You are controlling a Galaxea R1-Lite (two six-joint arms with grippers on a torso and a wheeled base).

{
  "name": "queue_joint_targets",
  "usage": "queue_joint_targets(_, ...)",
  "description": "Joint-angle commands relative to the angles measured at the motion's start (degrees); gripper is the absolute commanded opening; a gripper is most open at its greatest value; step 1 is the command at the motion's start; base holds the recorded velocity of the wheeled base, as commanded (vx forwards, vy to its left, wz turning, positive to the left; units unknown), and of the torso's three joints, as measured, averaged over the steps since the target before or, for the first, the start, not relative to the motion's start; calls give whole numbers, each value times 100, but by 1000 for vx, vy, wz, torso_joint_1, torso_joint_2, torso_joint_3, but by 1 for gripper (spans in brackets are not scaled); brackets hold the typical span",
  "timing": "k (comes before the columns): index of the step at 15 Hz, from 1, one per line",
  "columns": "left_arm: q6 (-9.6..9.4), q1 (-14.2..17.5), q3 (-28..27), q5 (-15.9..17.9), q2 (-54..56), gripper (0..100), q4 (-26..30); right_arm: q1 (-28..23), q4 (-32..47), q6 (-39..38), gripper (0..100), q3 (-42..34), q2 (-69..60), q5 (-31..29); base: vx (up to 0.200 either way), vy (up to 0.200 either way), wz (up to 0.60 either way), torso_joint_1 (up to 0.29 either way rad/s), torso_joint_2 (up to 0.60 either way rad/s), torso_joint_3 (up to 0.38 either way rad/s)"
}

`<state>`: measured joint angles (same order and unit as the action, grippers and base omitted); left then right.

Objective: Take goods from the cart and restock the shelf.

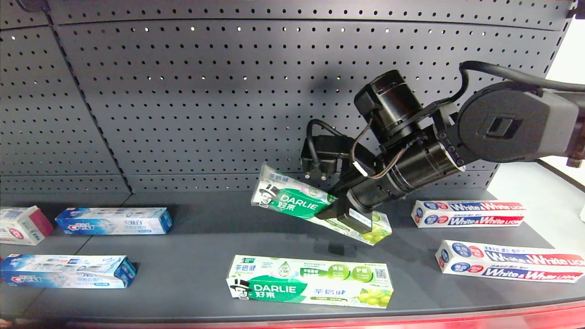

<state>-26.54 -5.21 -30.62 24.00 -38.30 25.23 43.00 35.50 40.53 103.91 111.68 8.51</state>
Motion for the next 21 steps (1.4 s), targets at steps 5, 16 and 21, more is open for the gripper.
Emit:
queue_joint_targets(5,0,-7,12,-1,-2,100,-1,-63,634,737,0,560,214,-42,0,0,0,0,0,0)
queue_joint_targets(16,0,-7,83,-1,60,100,-1,-63,1486,1264,0,1068,530,-139,0,0,0,0,0,0)
queue_joint_targets(21,0,-7,136,8,104,100,-1,16,1539,1282,0,1068,645,-218,0,0,0,0,0,0)
